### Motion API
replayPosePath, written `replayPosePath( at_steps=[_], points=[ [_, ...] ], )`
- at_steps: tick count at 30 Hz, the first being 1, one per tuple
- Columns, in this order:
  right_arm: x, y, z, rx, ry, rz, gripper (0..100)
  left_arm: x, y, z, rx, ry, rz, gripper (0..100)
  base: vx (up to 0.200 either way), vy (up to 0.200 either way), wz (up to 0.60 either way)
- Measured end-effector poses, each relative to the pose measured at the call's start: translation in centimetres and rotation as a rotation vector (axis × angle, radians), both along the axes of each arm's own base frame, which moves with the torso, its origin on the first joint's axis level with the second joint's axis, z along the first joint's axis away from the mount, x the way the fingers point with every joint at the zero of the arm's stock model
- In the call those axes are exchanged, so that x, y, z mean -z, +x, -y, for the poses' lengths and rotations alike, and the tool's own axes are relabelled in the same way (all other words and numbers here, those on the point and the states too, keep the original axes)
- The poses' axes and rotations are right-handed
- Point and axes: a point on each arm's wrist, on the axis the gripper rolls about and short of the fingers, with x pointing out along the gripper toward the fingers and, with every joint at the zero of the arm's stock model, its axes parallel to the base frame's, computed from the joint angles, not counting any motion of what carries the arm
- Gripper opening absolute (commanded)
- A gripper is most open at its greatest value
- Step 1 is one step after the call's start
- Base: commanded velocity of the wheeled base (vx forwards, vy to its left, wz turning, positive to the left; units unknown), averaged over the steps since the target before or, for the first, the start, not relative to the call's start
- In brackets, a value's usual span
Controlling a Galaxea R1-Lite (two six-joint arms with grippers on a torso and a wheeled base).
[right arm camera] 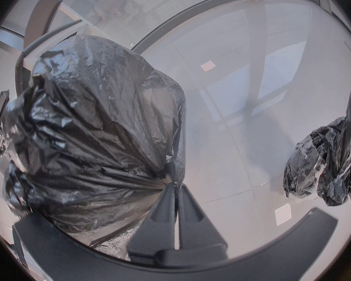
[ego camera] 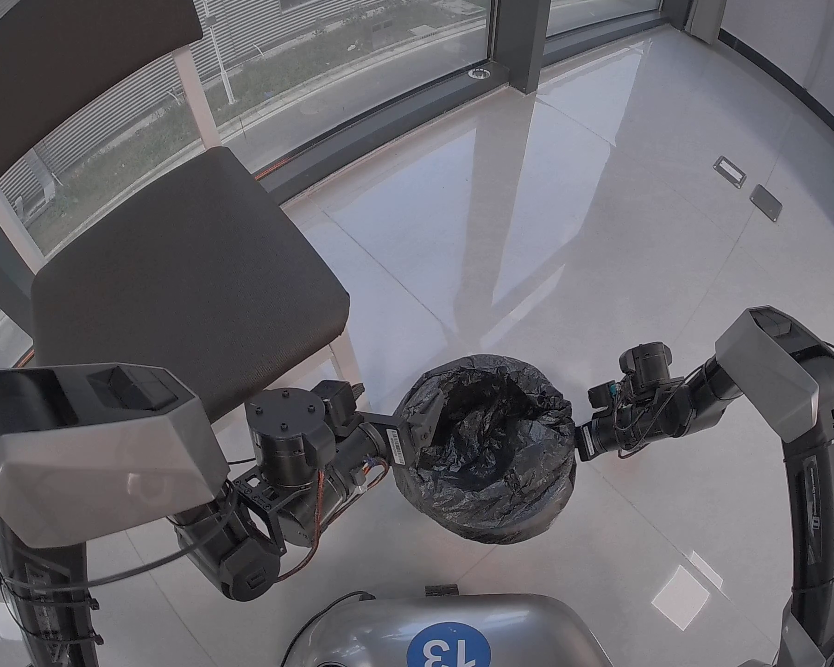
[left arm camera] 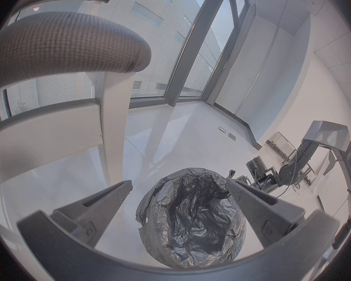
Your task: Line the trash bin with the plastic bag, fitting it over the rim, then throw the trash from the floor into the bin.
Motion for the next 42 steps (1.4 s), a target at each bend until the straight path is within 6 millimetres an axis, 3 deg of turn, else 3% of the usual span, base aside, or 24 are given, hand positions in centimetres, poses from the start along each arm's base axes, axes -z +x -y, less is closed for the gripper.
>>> replayPosePath(
  at_steps=[6, 7, 15, 34, 39, 42],
  points=[
    [0.3, 0.1, 0.0, -0.01, -0.008, 0.004, 0, 0.1, 0.0, 0.0, 0.0, 0.001, -0.002, 100, 0.0, 0.0, 0.0],
    [0.3, 0.1, 0.0, -0.015, -0.012, 0.008, 100, 0.1, 0.0, 0.0, 0.0, 0.002, -0.002, 100, 0.0, 0.0, 0.0],
    [-0.7, -0.2, 0.2, -0.02, -0.017, 0.025, 100, 0.1, 0.0, 0.0, -0.001, 0.002, -0.002, 100, 0.0, 0.0, 0.0],
    [-7.8, -3.7, 4.1, -0.002, -0.067, 0.148, 100, 0.3, -0.2, 0.0, 0.003, 0.001, -0.003, 100, 0.0, 0.0, 0.0],
    [-9.8, -4.7, 3.5, -0.029, -0.07, 0.196, 100, 0.3, -0.3, -0.1, 0.001, 0.002, -0.005, 100, 0.0, 0.0, 0.0],
    [-11.2, -5.4, 1.6, -0.077, -0.062, 0.237, 100, 0.2, -0.3, -0.2, 0.001, -0.001, 0.0, 100, 0.0, 0.0, 0.0]
  ],
)
